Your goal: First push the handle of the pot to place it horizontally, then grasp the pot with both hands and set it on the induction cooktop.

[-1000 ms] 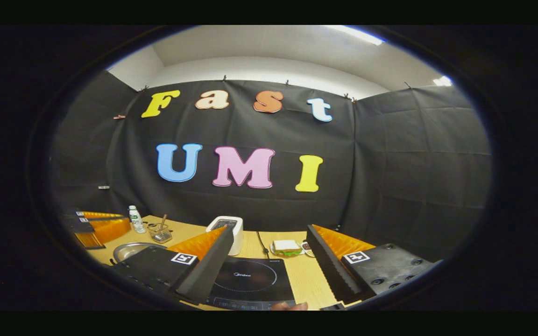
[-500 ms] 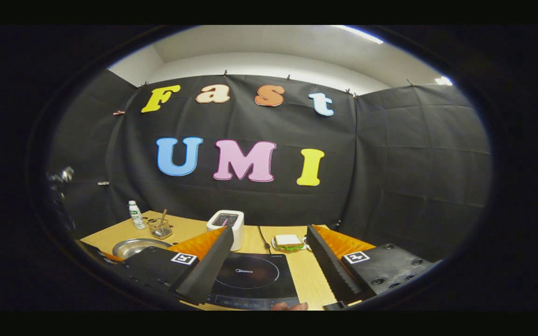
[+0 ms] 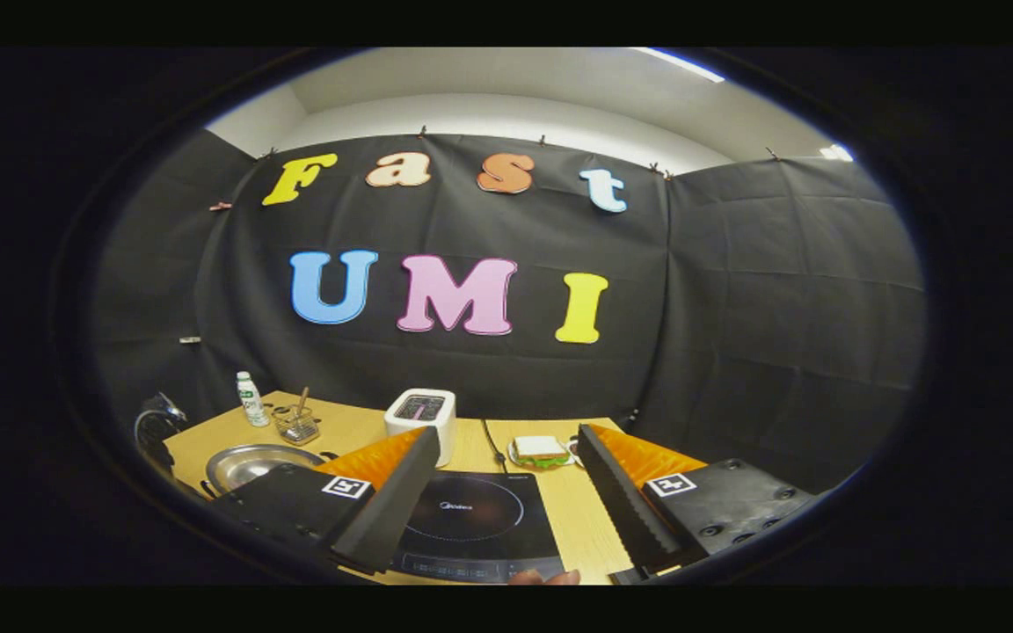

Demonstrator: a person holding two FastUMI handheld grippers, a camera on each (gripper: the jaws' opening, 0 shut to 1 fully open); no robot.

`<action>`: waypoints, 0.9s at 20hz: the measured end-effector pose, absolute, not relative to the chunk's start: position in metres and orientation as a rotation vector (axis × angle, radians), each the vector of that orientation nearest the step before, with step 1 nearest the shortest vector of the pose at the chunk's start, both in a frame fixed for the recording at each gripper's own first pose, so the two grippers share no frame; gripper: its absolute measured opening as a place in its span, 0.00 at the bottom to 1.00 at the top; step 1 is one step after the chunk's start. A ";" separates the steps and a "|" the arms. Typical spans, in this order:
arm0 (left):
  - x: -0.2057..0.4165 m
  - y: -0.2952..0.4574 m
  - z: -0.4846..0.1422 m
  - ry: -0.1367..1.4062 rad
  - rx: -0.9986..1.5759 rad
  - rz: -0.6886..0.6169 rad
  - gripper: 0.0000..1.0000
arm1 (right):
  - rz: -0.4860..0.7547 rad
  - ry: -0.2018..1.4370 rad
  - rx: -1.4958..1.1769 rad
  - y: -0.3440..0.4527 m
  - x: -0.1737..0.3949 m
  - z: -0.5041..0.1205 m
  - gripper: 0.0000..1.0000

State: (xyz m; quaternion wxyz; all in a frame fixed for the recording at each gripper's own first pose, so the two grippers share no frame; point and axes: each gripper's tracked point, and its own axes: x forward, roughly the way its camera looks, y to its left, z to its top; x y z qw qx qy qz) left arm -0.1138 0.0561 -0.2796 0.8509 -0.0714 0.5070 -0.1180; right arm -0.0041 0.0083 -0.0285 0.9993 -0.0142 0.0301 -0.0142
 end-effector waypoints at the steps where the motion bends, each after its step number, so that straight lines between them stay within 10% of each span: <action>1: -0.115 0.063 -0.286 1.094 -0.162 -0.236 0.05 | -0.028 0.063 -0.022 0.008 -0.003 -0.029 0.98; 18: -0.100 0.134 -0.325 1.251 -0.115 -0.199 0.05 | -0.073 0.092 -0.034 -0.015 -0.008 -0.042 0.96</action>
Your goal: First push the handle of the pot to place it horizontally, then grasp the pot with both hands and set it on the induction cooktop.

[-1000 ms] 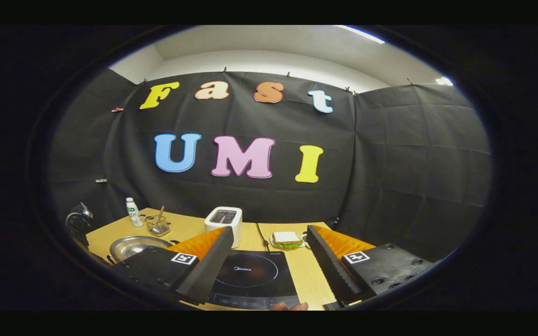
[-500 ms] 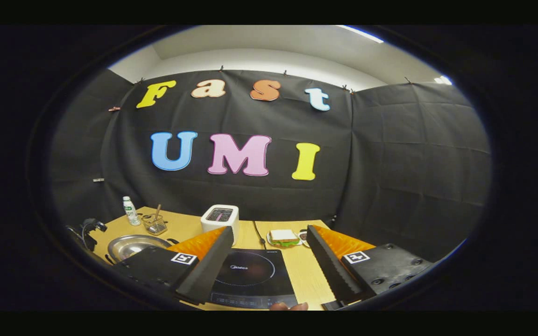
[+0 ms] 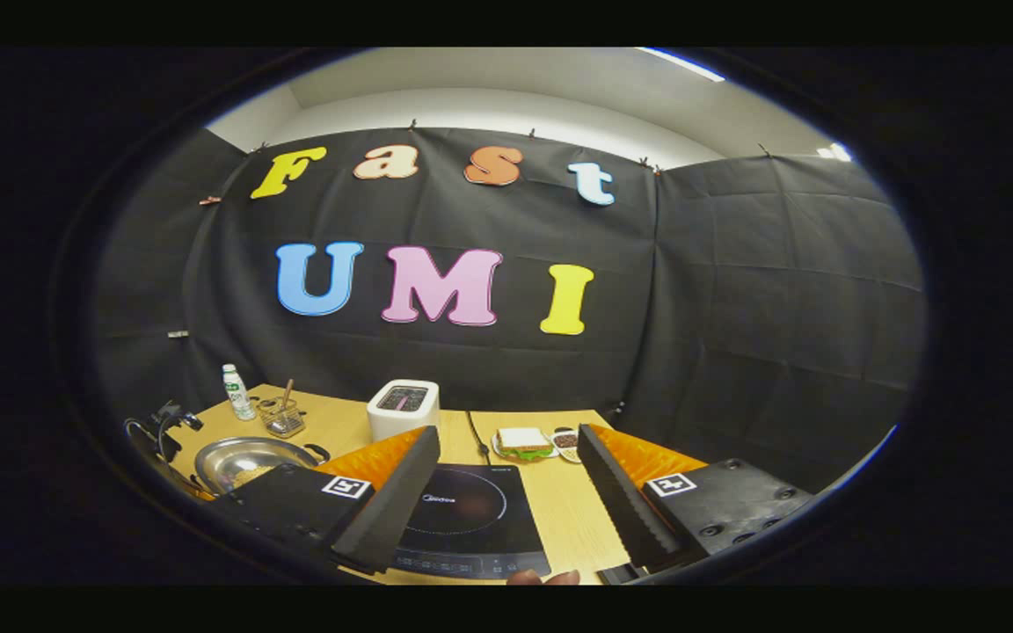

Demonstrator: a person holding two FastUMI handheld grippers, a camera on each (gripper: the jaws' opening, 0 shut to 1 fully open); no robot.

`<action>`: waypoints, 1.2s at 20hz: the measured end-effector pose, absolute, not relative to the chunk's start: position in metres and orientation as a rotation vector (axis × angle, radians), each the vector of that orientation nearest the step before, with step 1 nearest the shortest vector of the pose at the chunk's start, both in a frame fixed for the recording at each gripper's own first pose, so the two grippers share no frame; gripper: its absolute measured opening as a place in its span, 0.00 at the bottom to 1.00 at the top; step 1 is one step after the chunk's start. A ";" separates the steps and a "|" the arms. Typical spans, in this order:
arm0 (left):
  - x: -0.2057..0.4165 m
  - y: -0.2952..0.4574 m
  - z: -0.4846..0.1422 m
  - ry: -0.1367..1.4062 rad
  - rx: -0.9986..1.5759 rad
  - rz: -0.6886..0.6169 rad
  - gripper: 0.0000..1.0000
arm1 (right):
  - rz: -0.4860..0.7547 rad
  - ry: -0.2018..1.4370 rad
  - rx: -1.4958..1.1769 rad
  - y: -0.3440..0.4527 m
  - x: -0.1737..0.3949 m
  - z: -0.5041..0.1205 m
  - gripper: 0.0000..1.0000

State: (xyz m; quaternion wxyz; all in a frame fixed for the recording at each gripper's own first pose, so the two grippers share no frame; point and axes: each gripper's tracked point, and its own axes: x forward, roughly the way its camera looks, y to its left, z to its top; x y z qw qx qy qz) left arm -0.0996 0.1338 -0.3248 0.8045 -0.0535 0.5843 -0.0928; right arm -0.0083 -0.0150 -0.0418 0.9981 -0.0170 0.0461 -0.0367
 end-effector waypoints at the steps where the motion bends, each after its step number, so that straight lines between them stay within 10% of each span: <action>1: -0.100 0.135 -0.325 1.251 -0.122 -0.192 0.05 | -0.077 0.095 -0.033 -0.017 -0.009 -0.042 0.96; 24: -0.068 0.259 -0.332 1.139 -0.291 0.224 0.05 | -0.102 0.137 -0.051 -0.032 -0.011 -0.056 0.98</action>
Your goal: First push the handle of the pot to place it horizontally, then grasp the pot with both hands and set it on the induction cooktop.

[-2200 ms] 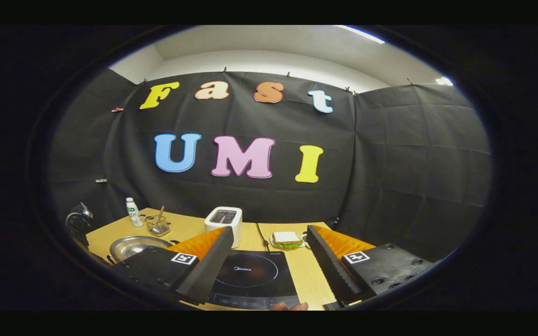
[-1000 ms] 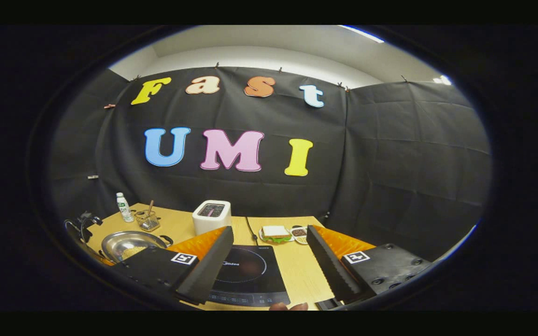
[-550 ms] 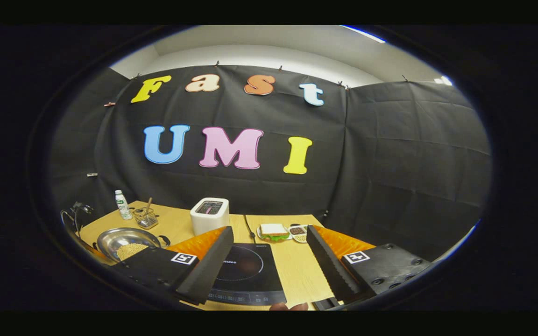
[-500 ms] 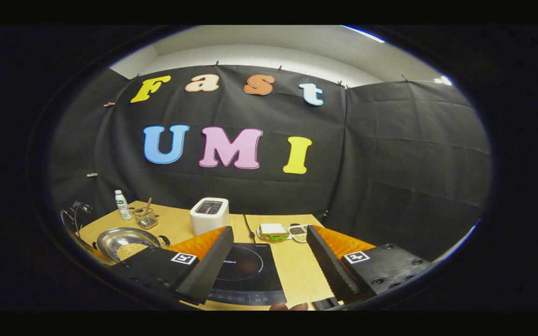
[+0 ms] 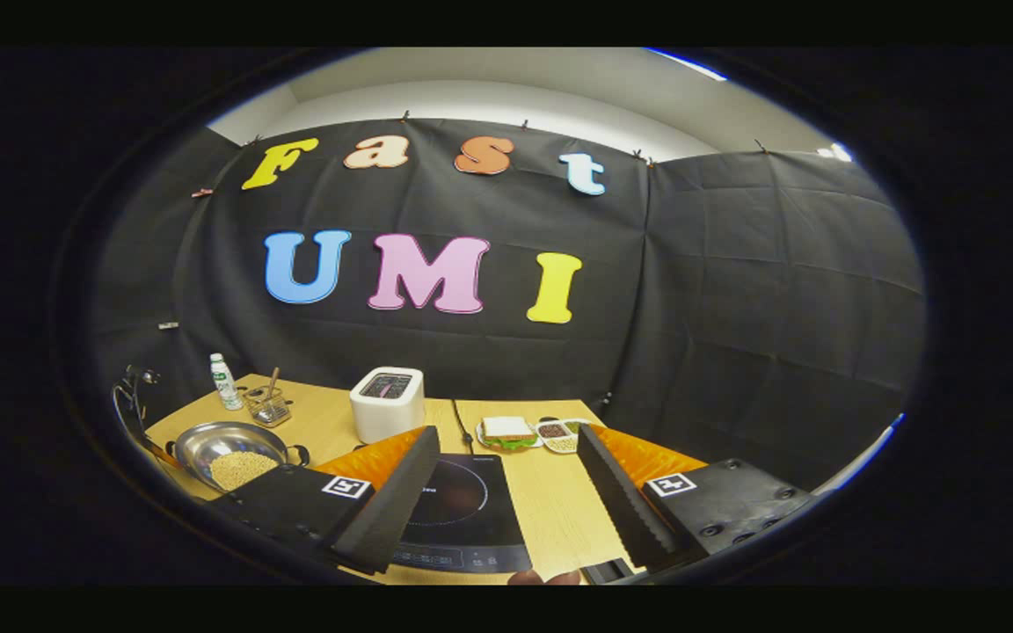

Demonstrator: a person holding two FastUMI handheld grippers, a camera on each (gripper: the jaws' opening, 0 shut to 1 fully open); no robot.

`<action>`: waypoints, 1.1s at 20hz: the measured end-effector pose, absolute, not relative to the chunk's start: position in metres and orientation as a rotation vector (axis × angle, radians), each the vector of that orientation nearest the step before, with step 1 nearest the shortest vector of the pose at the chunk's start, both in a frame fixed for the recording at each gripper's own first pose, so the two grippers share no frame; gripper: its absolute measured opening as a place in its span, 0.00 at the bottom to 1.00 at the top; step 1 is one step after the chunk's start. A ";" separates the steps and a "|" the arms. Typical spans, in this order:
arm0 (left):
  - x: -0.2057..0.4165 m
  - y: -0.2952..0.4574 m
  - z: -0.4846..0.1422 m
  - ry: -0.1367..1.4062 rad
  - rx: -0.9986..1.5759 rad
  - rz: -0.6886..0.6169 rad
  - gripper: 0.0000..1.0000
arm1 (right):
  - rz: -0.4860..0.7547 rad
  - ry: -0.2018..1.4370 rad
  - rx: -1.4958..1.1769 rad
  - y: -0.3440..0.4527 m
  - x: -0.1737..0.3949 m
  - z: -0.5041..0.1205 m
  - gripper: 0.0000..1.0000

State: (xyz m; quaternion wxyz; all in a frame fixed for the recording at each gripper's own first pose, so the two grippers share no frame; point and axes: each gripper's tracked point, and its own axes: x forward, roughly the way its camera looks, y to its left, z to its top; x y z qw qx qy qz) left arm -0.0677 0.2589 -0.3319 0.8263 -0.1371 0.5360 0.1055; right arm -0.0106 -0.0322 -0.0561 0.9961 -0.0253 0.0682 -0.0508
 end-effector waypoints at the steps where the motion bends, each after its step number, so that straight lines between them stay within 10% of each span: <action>1: -0.065 0.264 -0.333 1.132 -0.309 0.239 0.05 | -0.103 0.138 -0.053 -0.033 -0.011 -0.057 0.98; 22: 0.012 0.341 -0.354 1.115 -0.225 0.368 0.05 | -0.139 0.168 -0.089 -0.026 0.024 -0.067 0.98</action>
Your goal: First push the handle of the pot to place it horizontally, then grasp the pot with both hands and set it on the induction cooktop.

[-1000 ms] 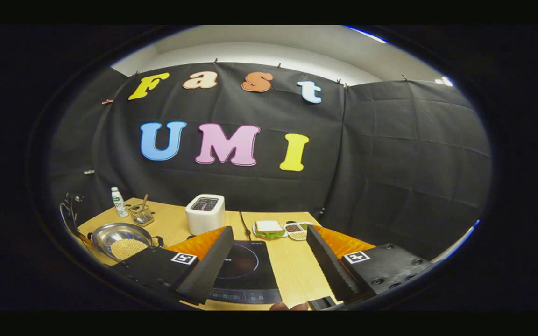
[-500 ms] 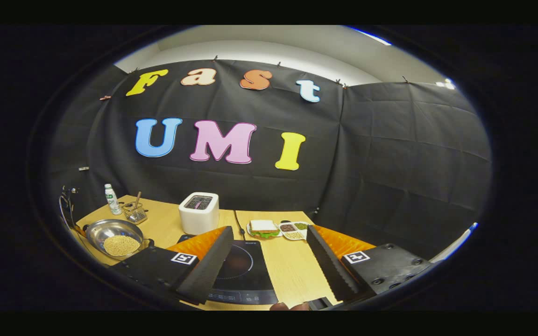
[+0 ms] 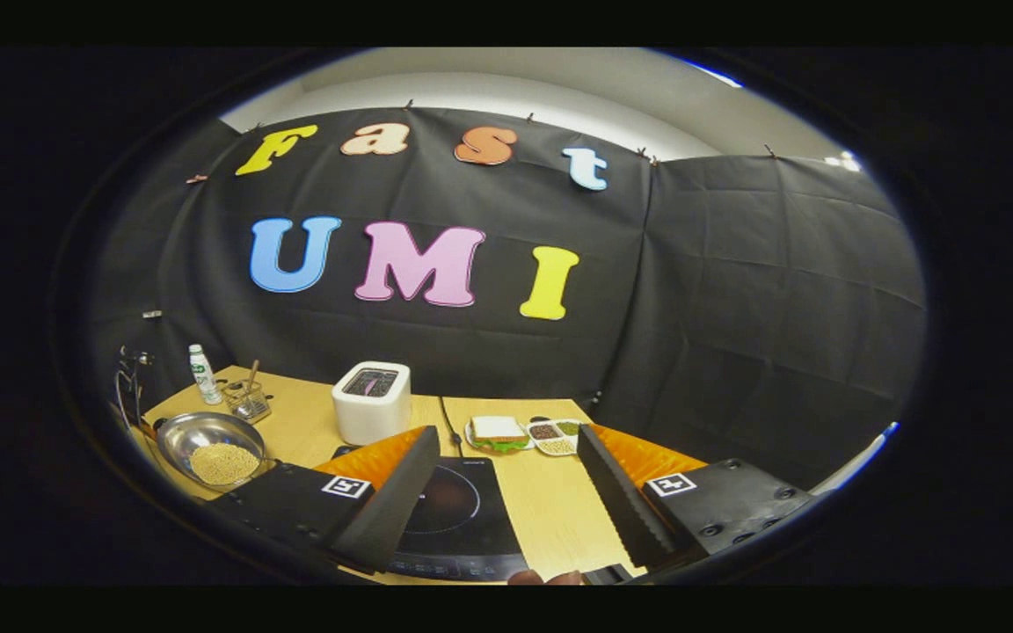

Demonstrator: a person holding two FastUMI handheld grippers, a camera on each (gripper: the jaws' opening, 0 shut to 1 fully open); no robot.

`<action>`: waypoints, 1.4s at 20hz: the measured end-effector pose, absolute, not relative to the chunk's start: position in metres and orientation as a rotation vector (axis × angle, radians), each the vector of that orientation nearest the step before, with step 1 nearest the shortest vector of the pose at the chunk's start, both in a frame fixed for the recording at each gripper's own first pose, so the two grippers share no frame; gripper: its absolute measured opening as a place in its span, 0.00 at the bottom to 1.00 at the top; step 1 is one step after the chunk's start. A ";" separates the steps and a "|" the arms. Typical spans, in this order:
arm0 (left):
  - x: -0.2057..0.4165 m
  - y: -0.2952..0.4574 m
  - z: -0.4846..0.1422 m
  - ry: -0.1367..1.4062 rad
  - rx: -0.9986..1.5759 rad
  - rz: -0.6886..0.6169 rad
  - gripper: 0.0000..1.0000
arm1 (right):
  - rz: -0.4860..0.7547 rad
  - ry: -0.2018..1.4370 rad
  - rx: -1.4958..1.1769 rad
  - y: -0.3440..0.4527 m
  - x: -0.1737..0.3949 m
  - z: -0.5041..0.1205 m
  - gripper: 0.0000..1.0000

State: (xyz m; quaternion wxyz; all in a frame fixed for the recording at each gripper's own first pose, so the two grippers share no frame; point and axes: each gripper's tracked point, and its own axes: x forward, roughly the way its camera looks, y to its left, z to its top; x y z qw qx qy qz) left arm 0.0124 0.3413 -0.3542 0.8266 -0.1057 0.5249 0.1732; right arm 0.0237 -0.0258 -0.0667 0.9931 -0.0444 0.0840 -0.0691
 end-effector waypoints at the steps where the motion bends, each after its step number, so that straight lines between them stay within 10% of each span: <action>1: 0.013 0.341 -0.354 1.111 -0.229 0.371 0.05 | -0.134 0.174 -0.088 -0.023 0.026 -0.068 0.98; 22: 0.027 0.325 -0.249 0.581 -0.157 0.208 0.05 | 0.267 0.384 0.020 0.146 0.052 -0.131 0.98; 24: 0.034 0.326 -0.244 0.552 -0.187 0.173 0.16 | 0.291 0.419 0.024 0.164 0.059 -0.143 0.98; 28: 0.040 0.335 -0.256 0.577 -0.181 0.155 0.81 | 0.315 0.510 0.048 0.196 0.070 -0.172 0.99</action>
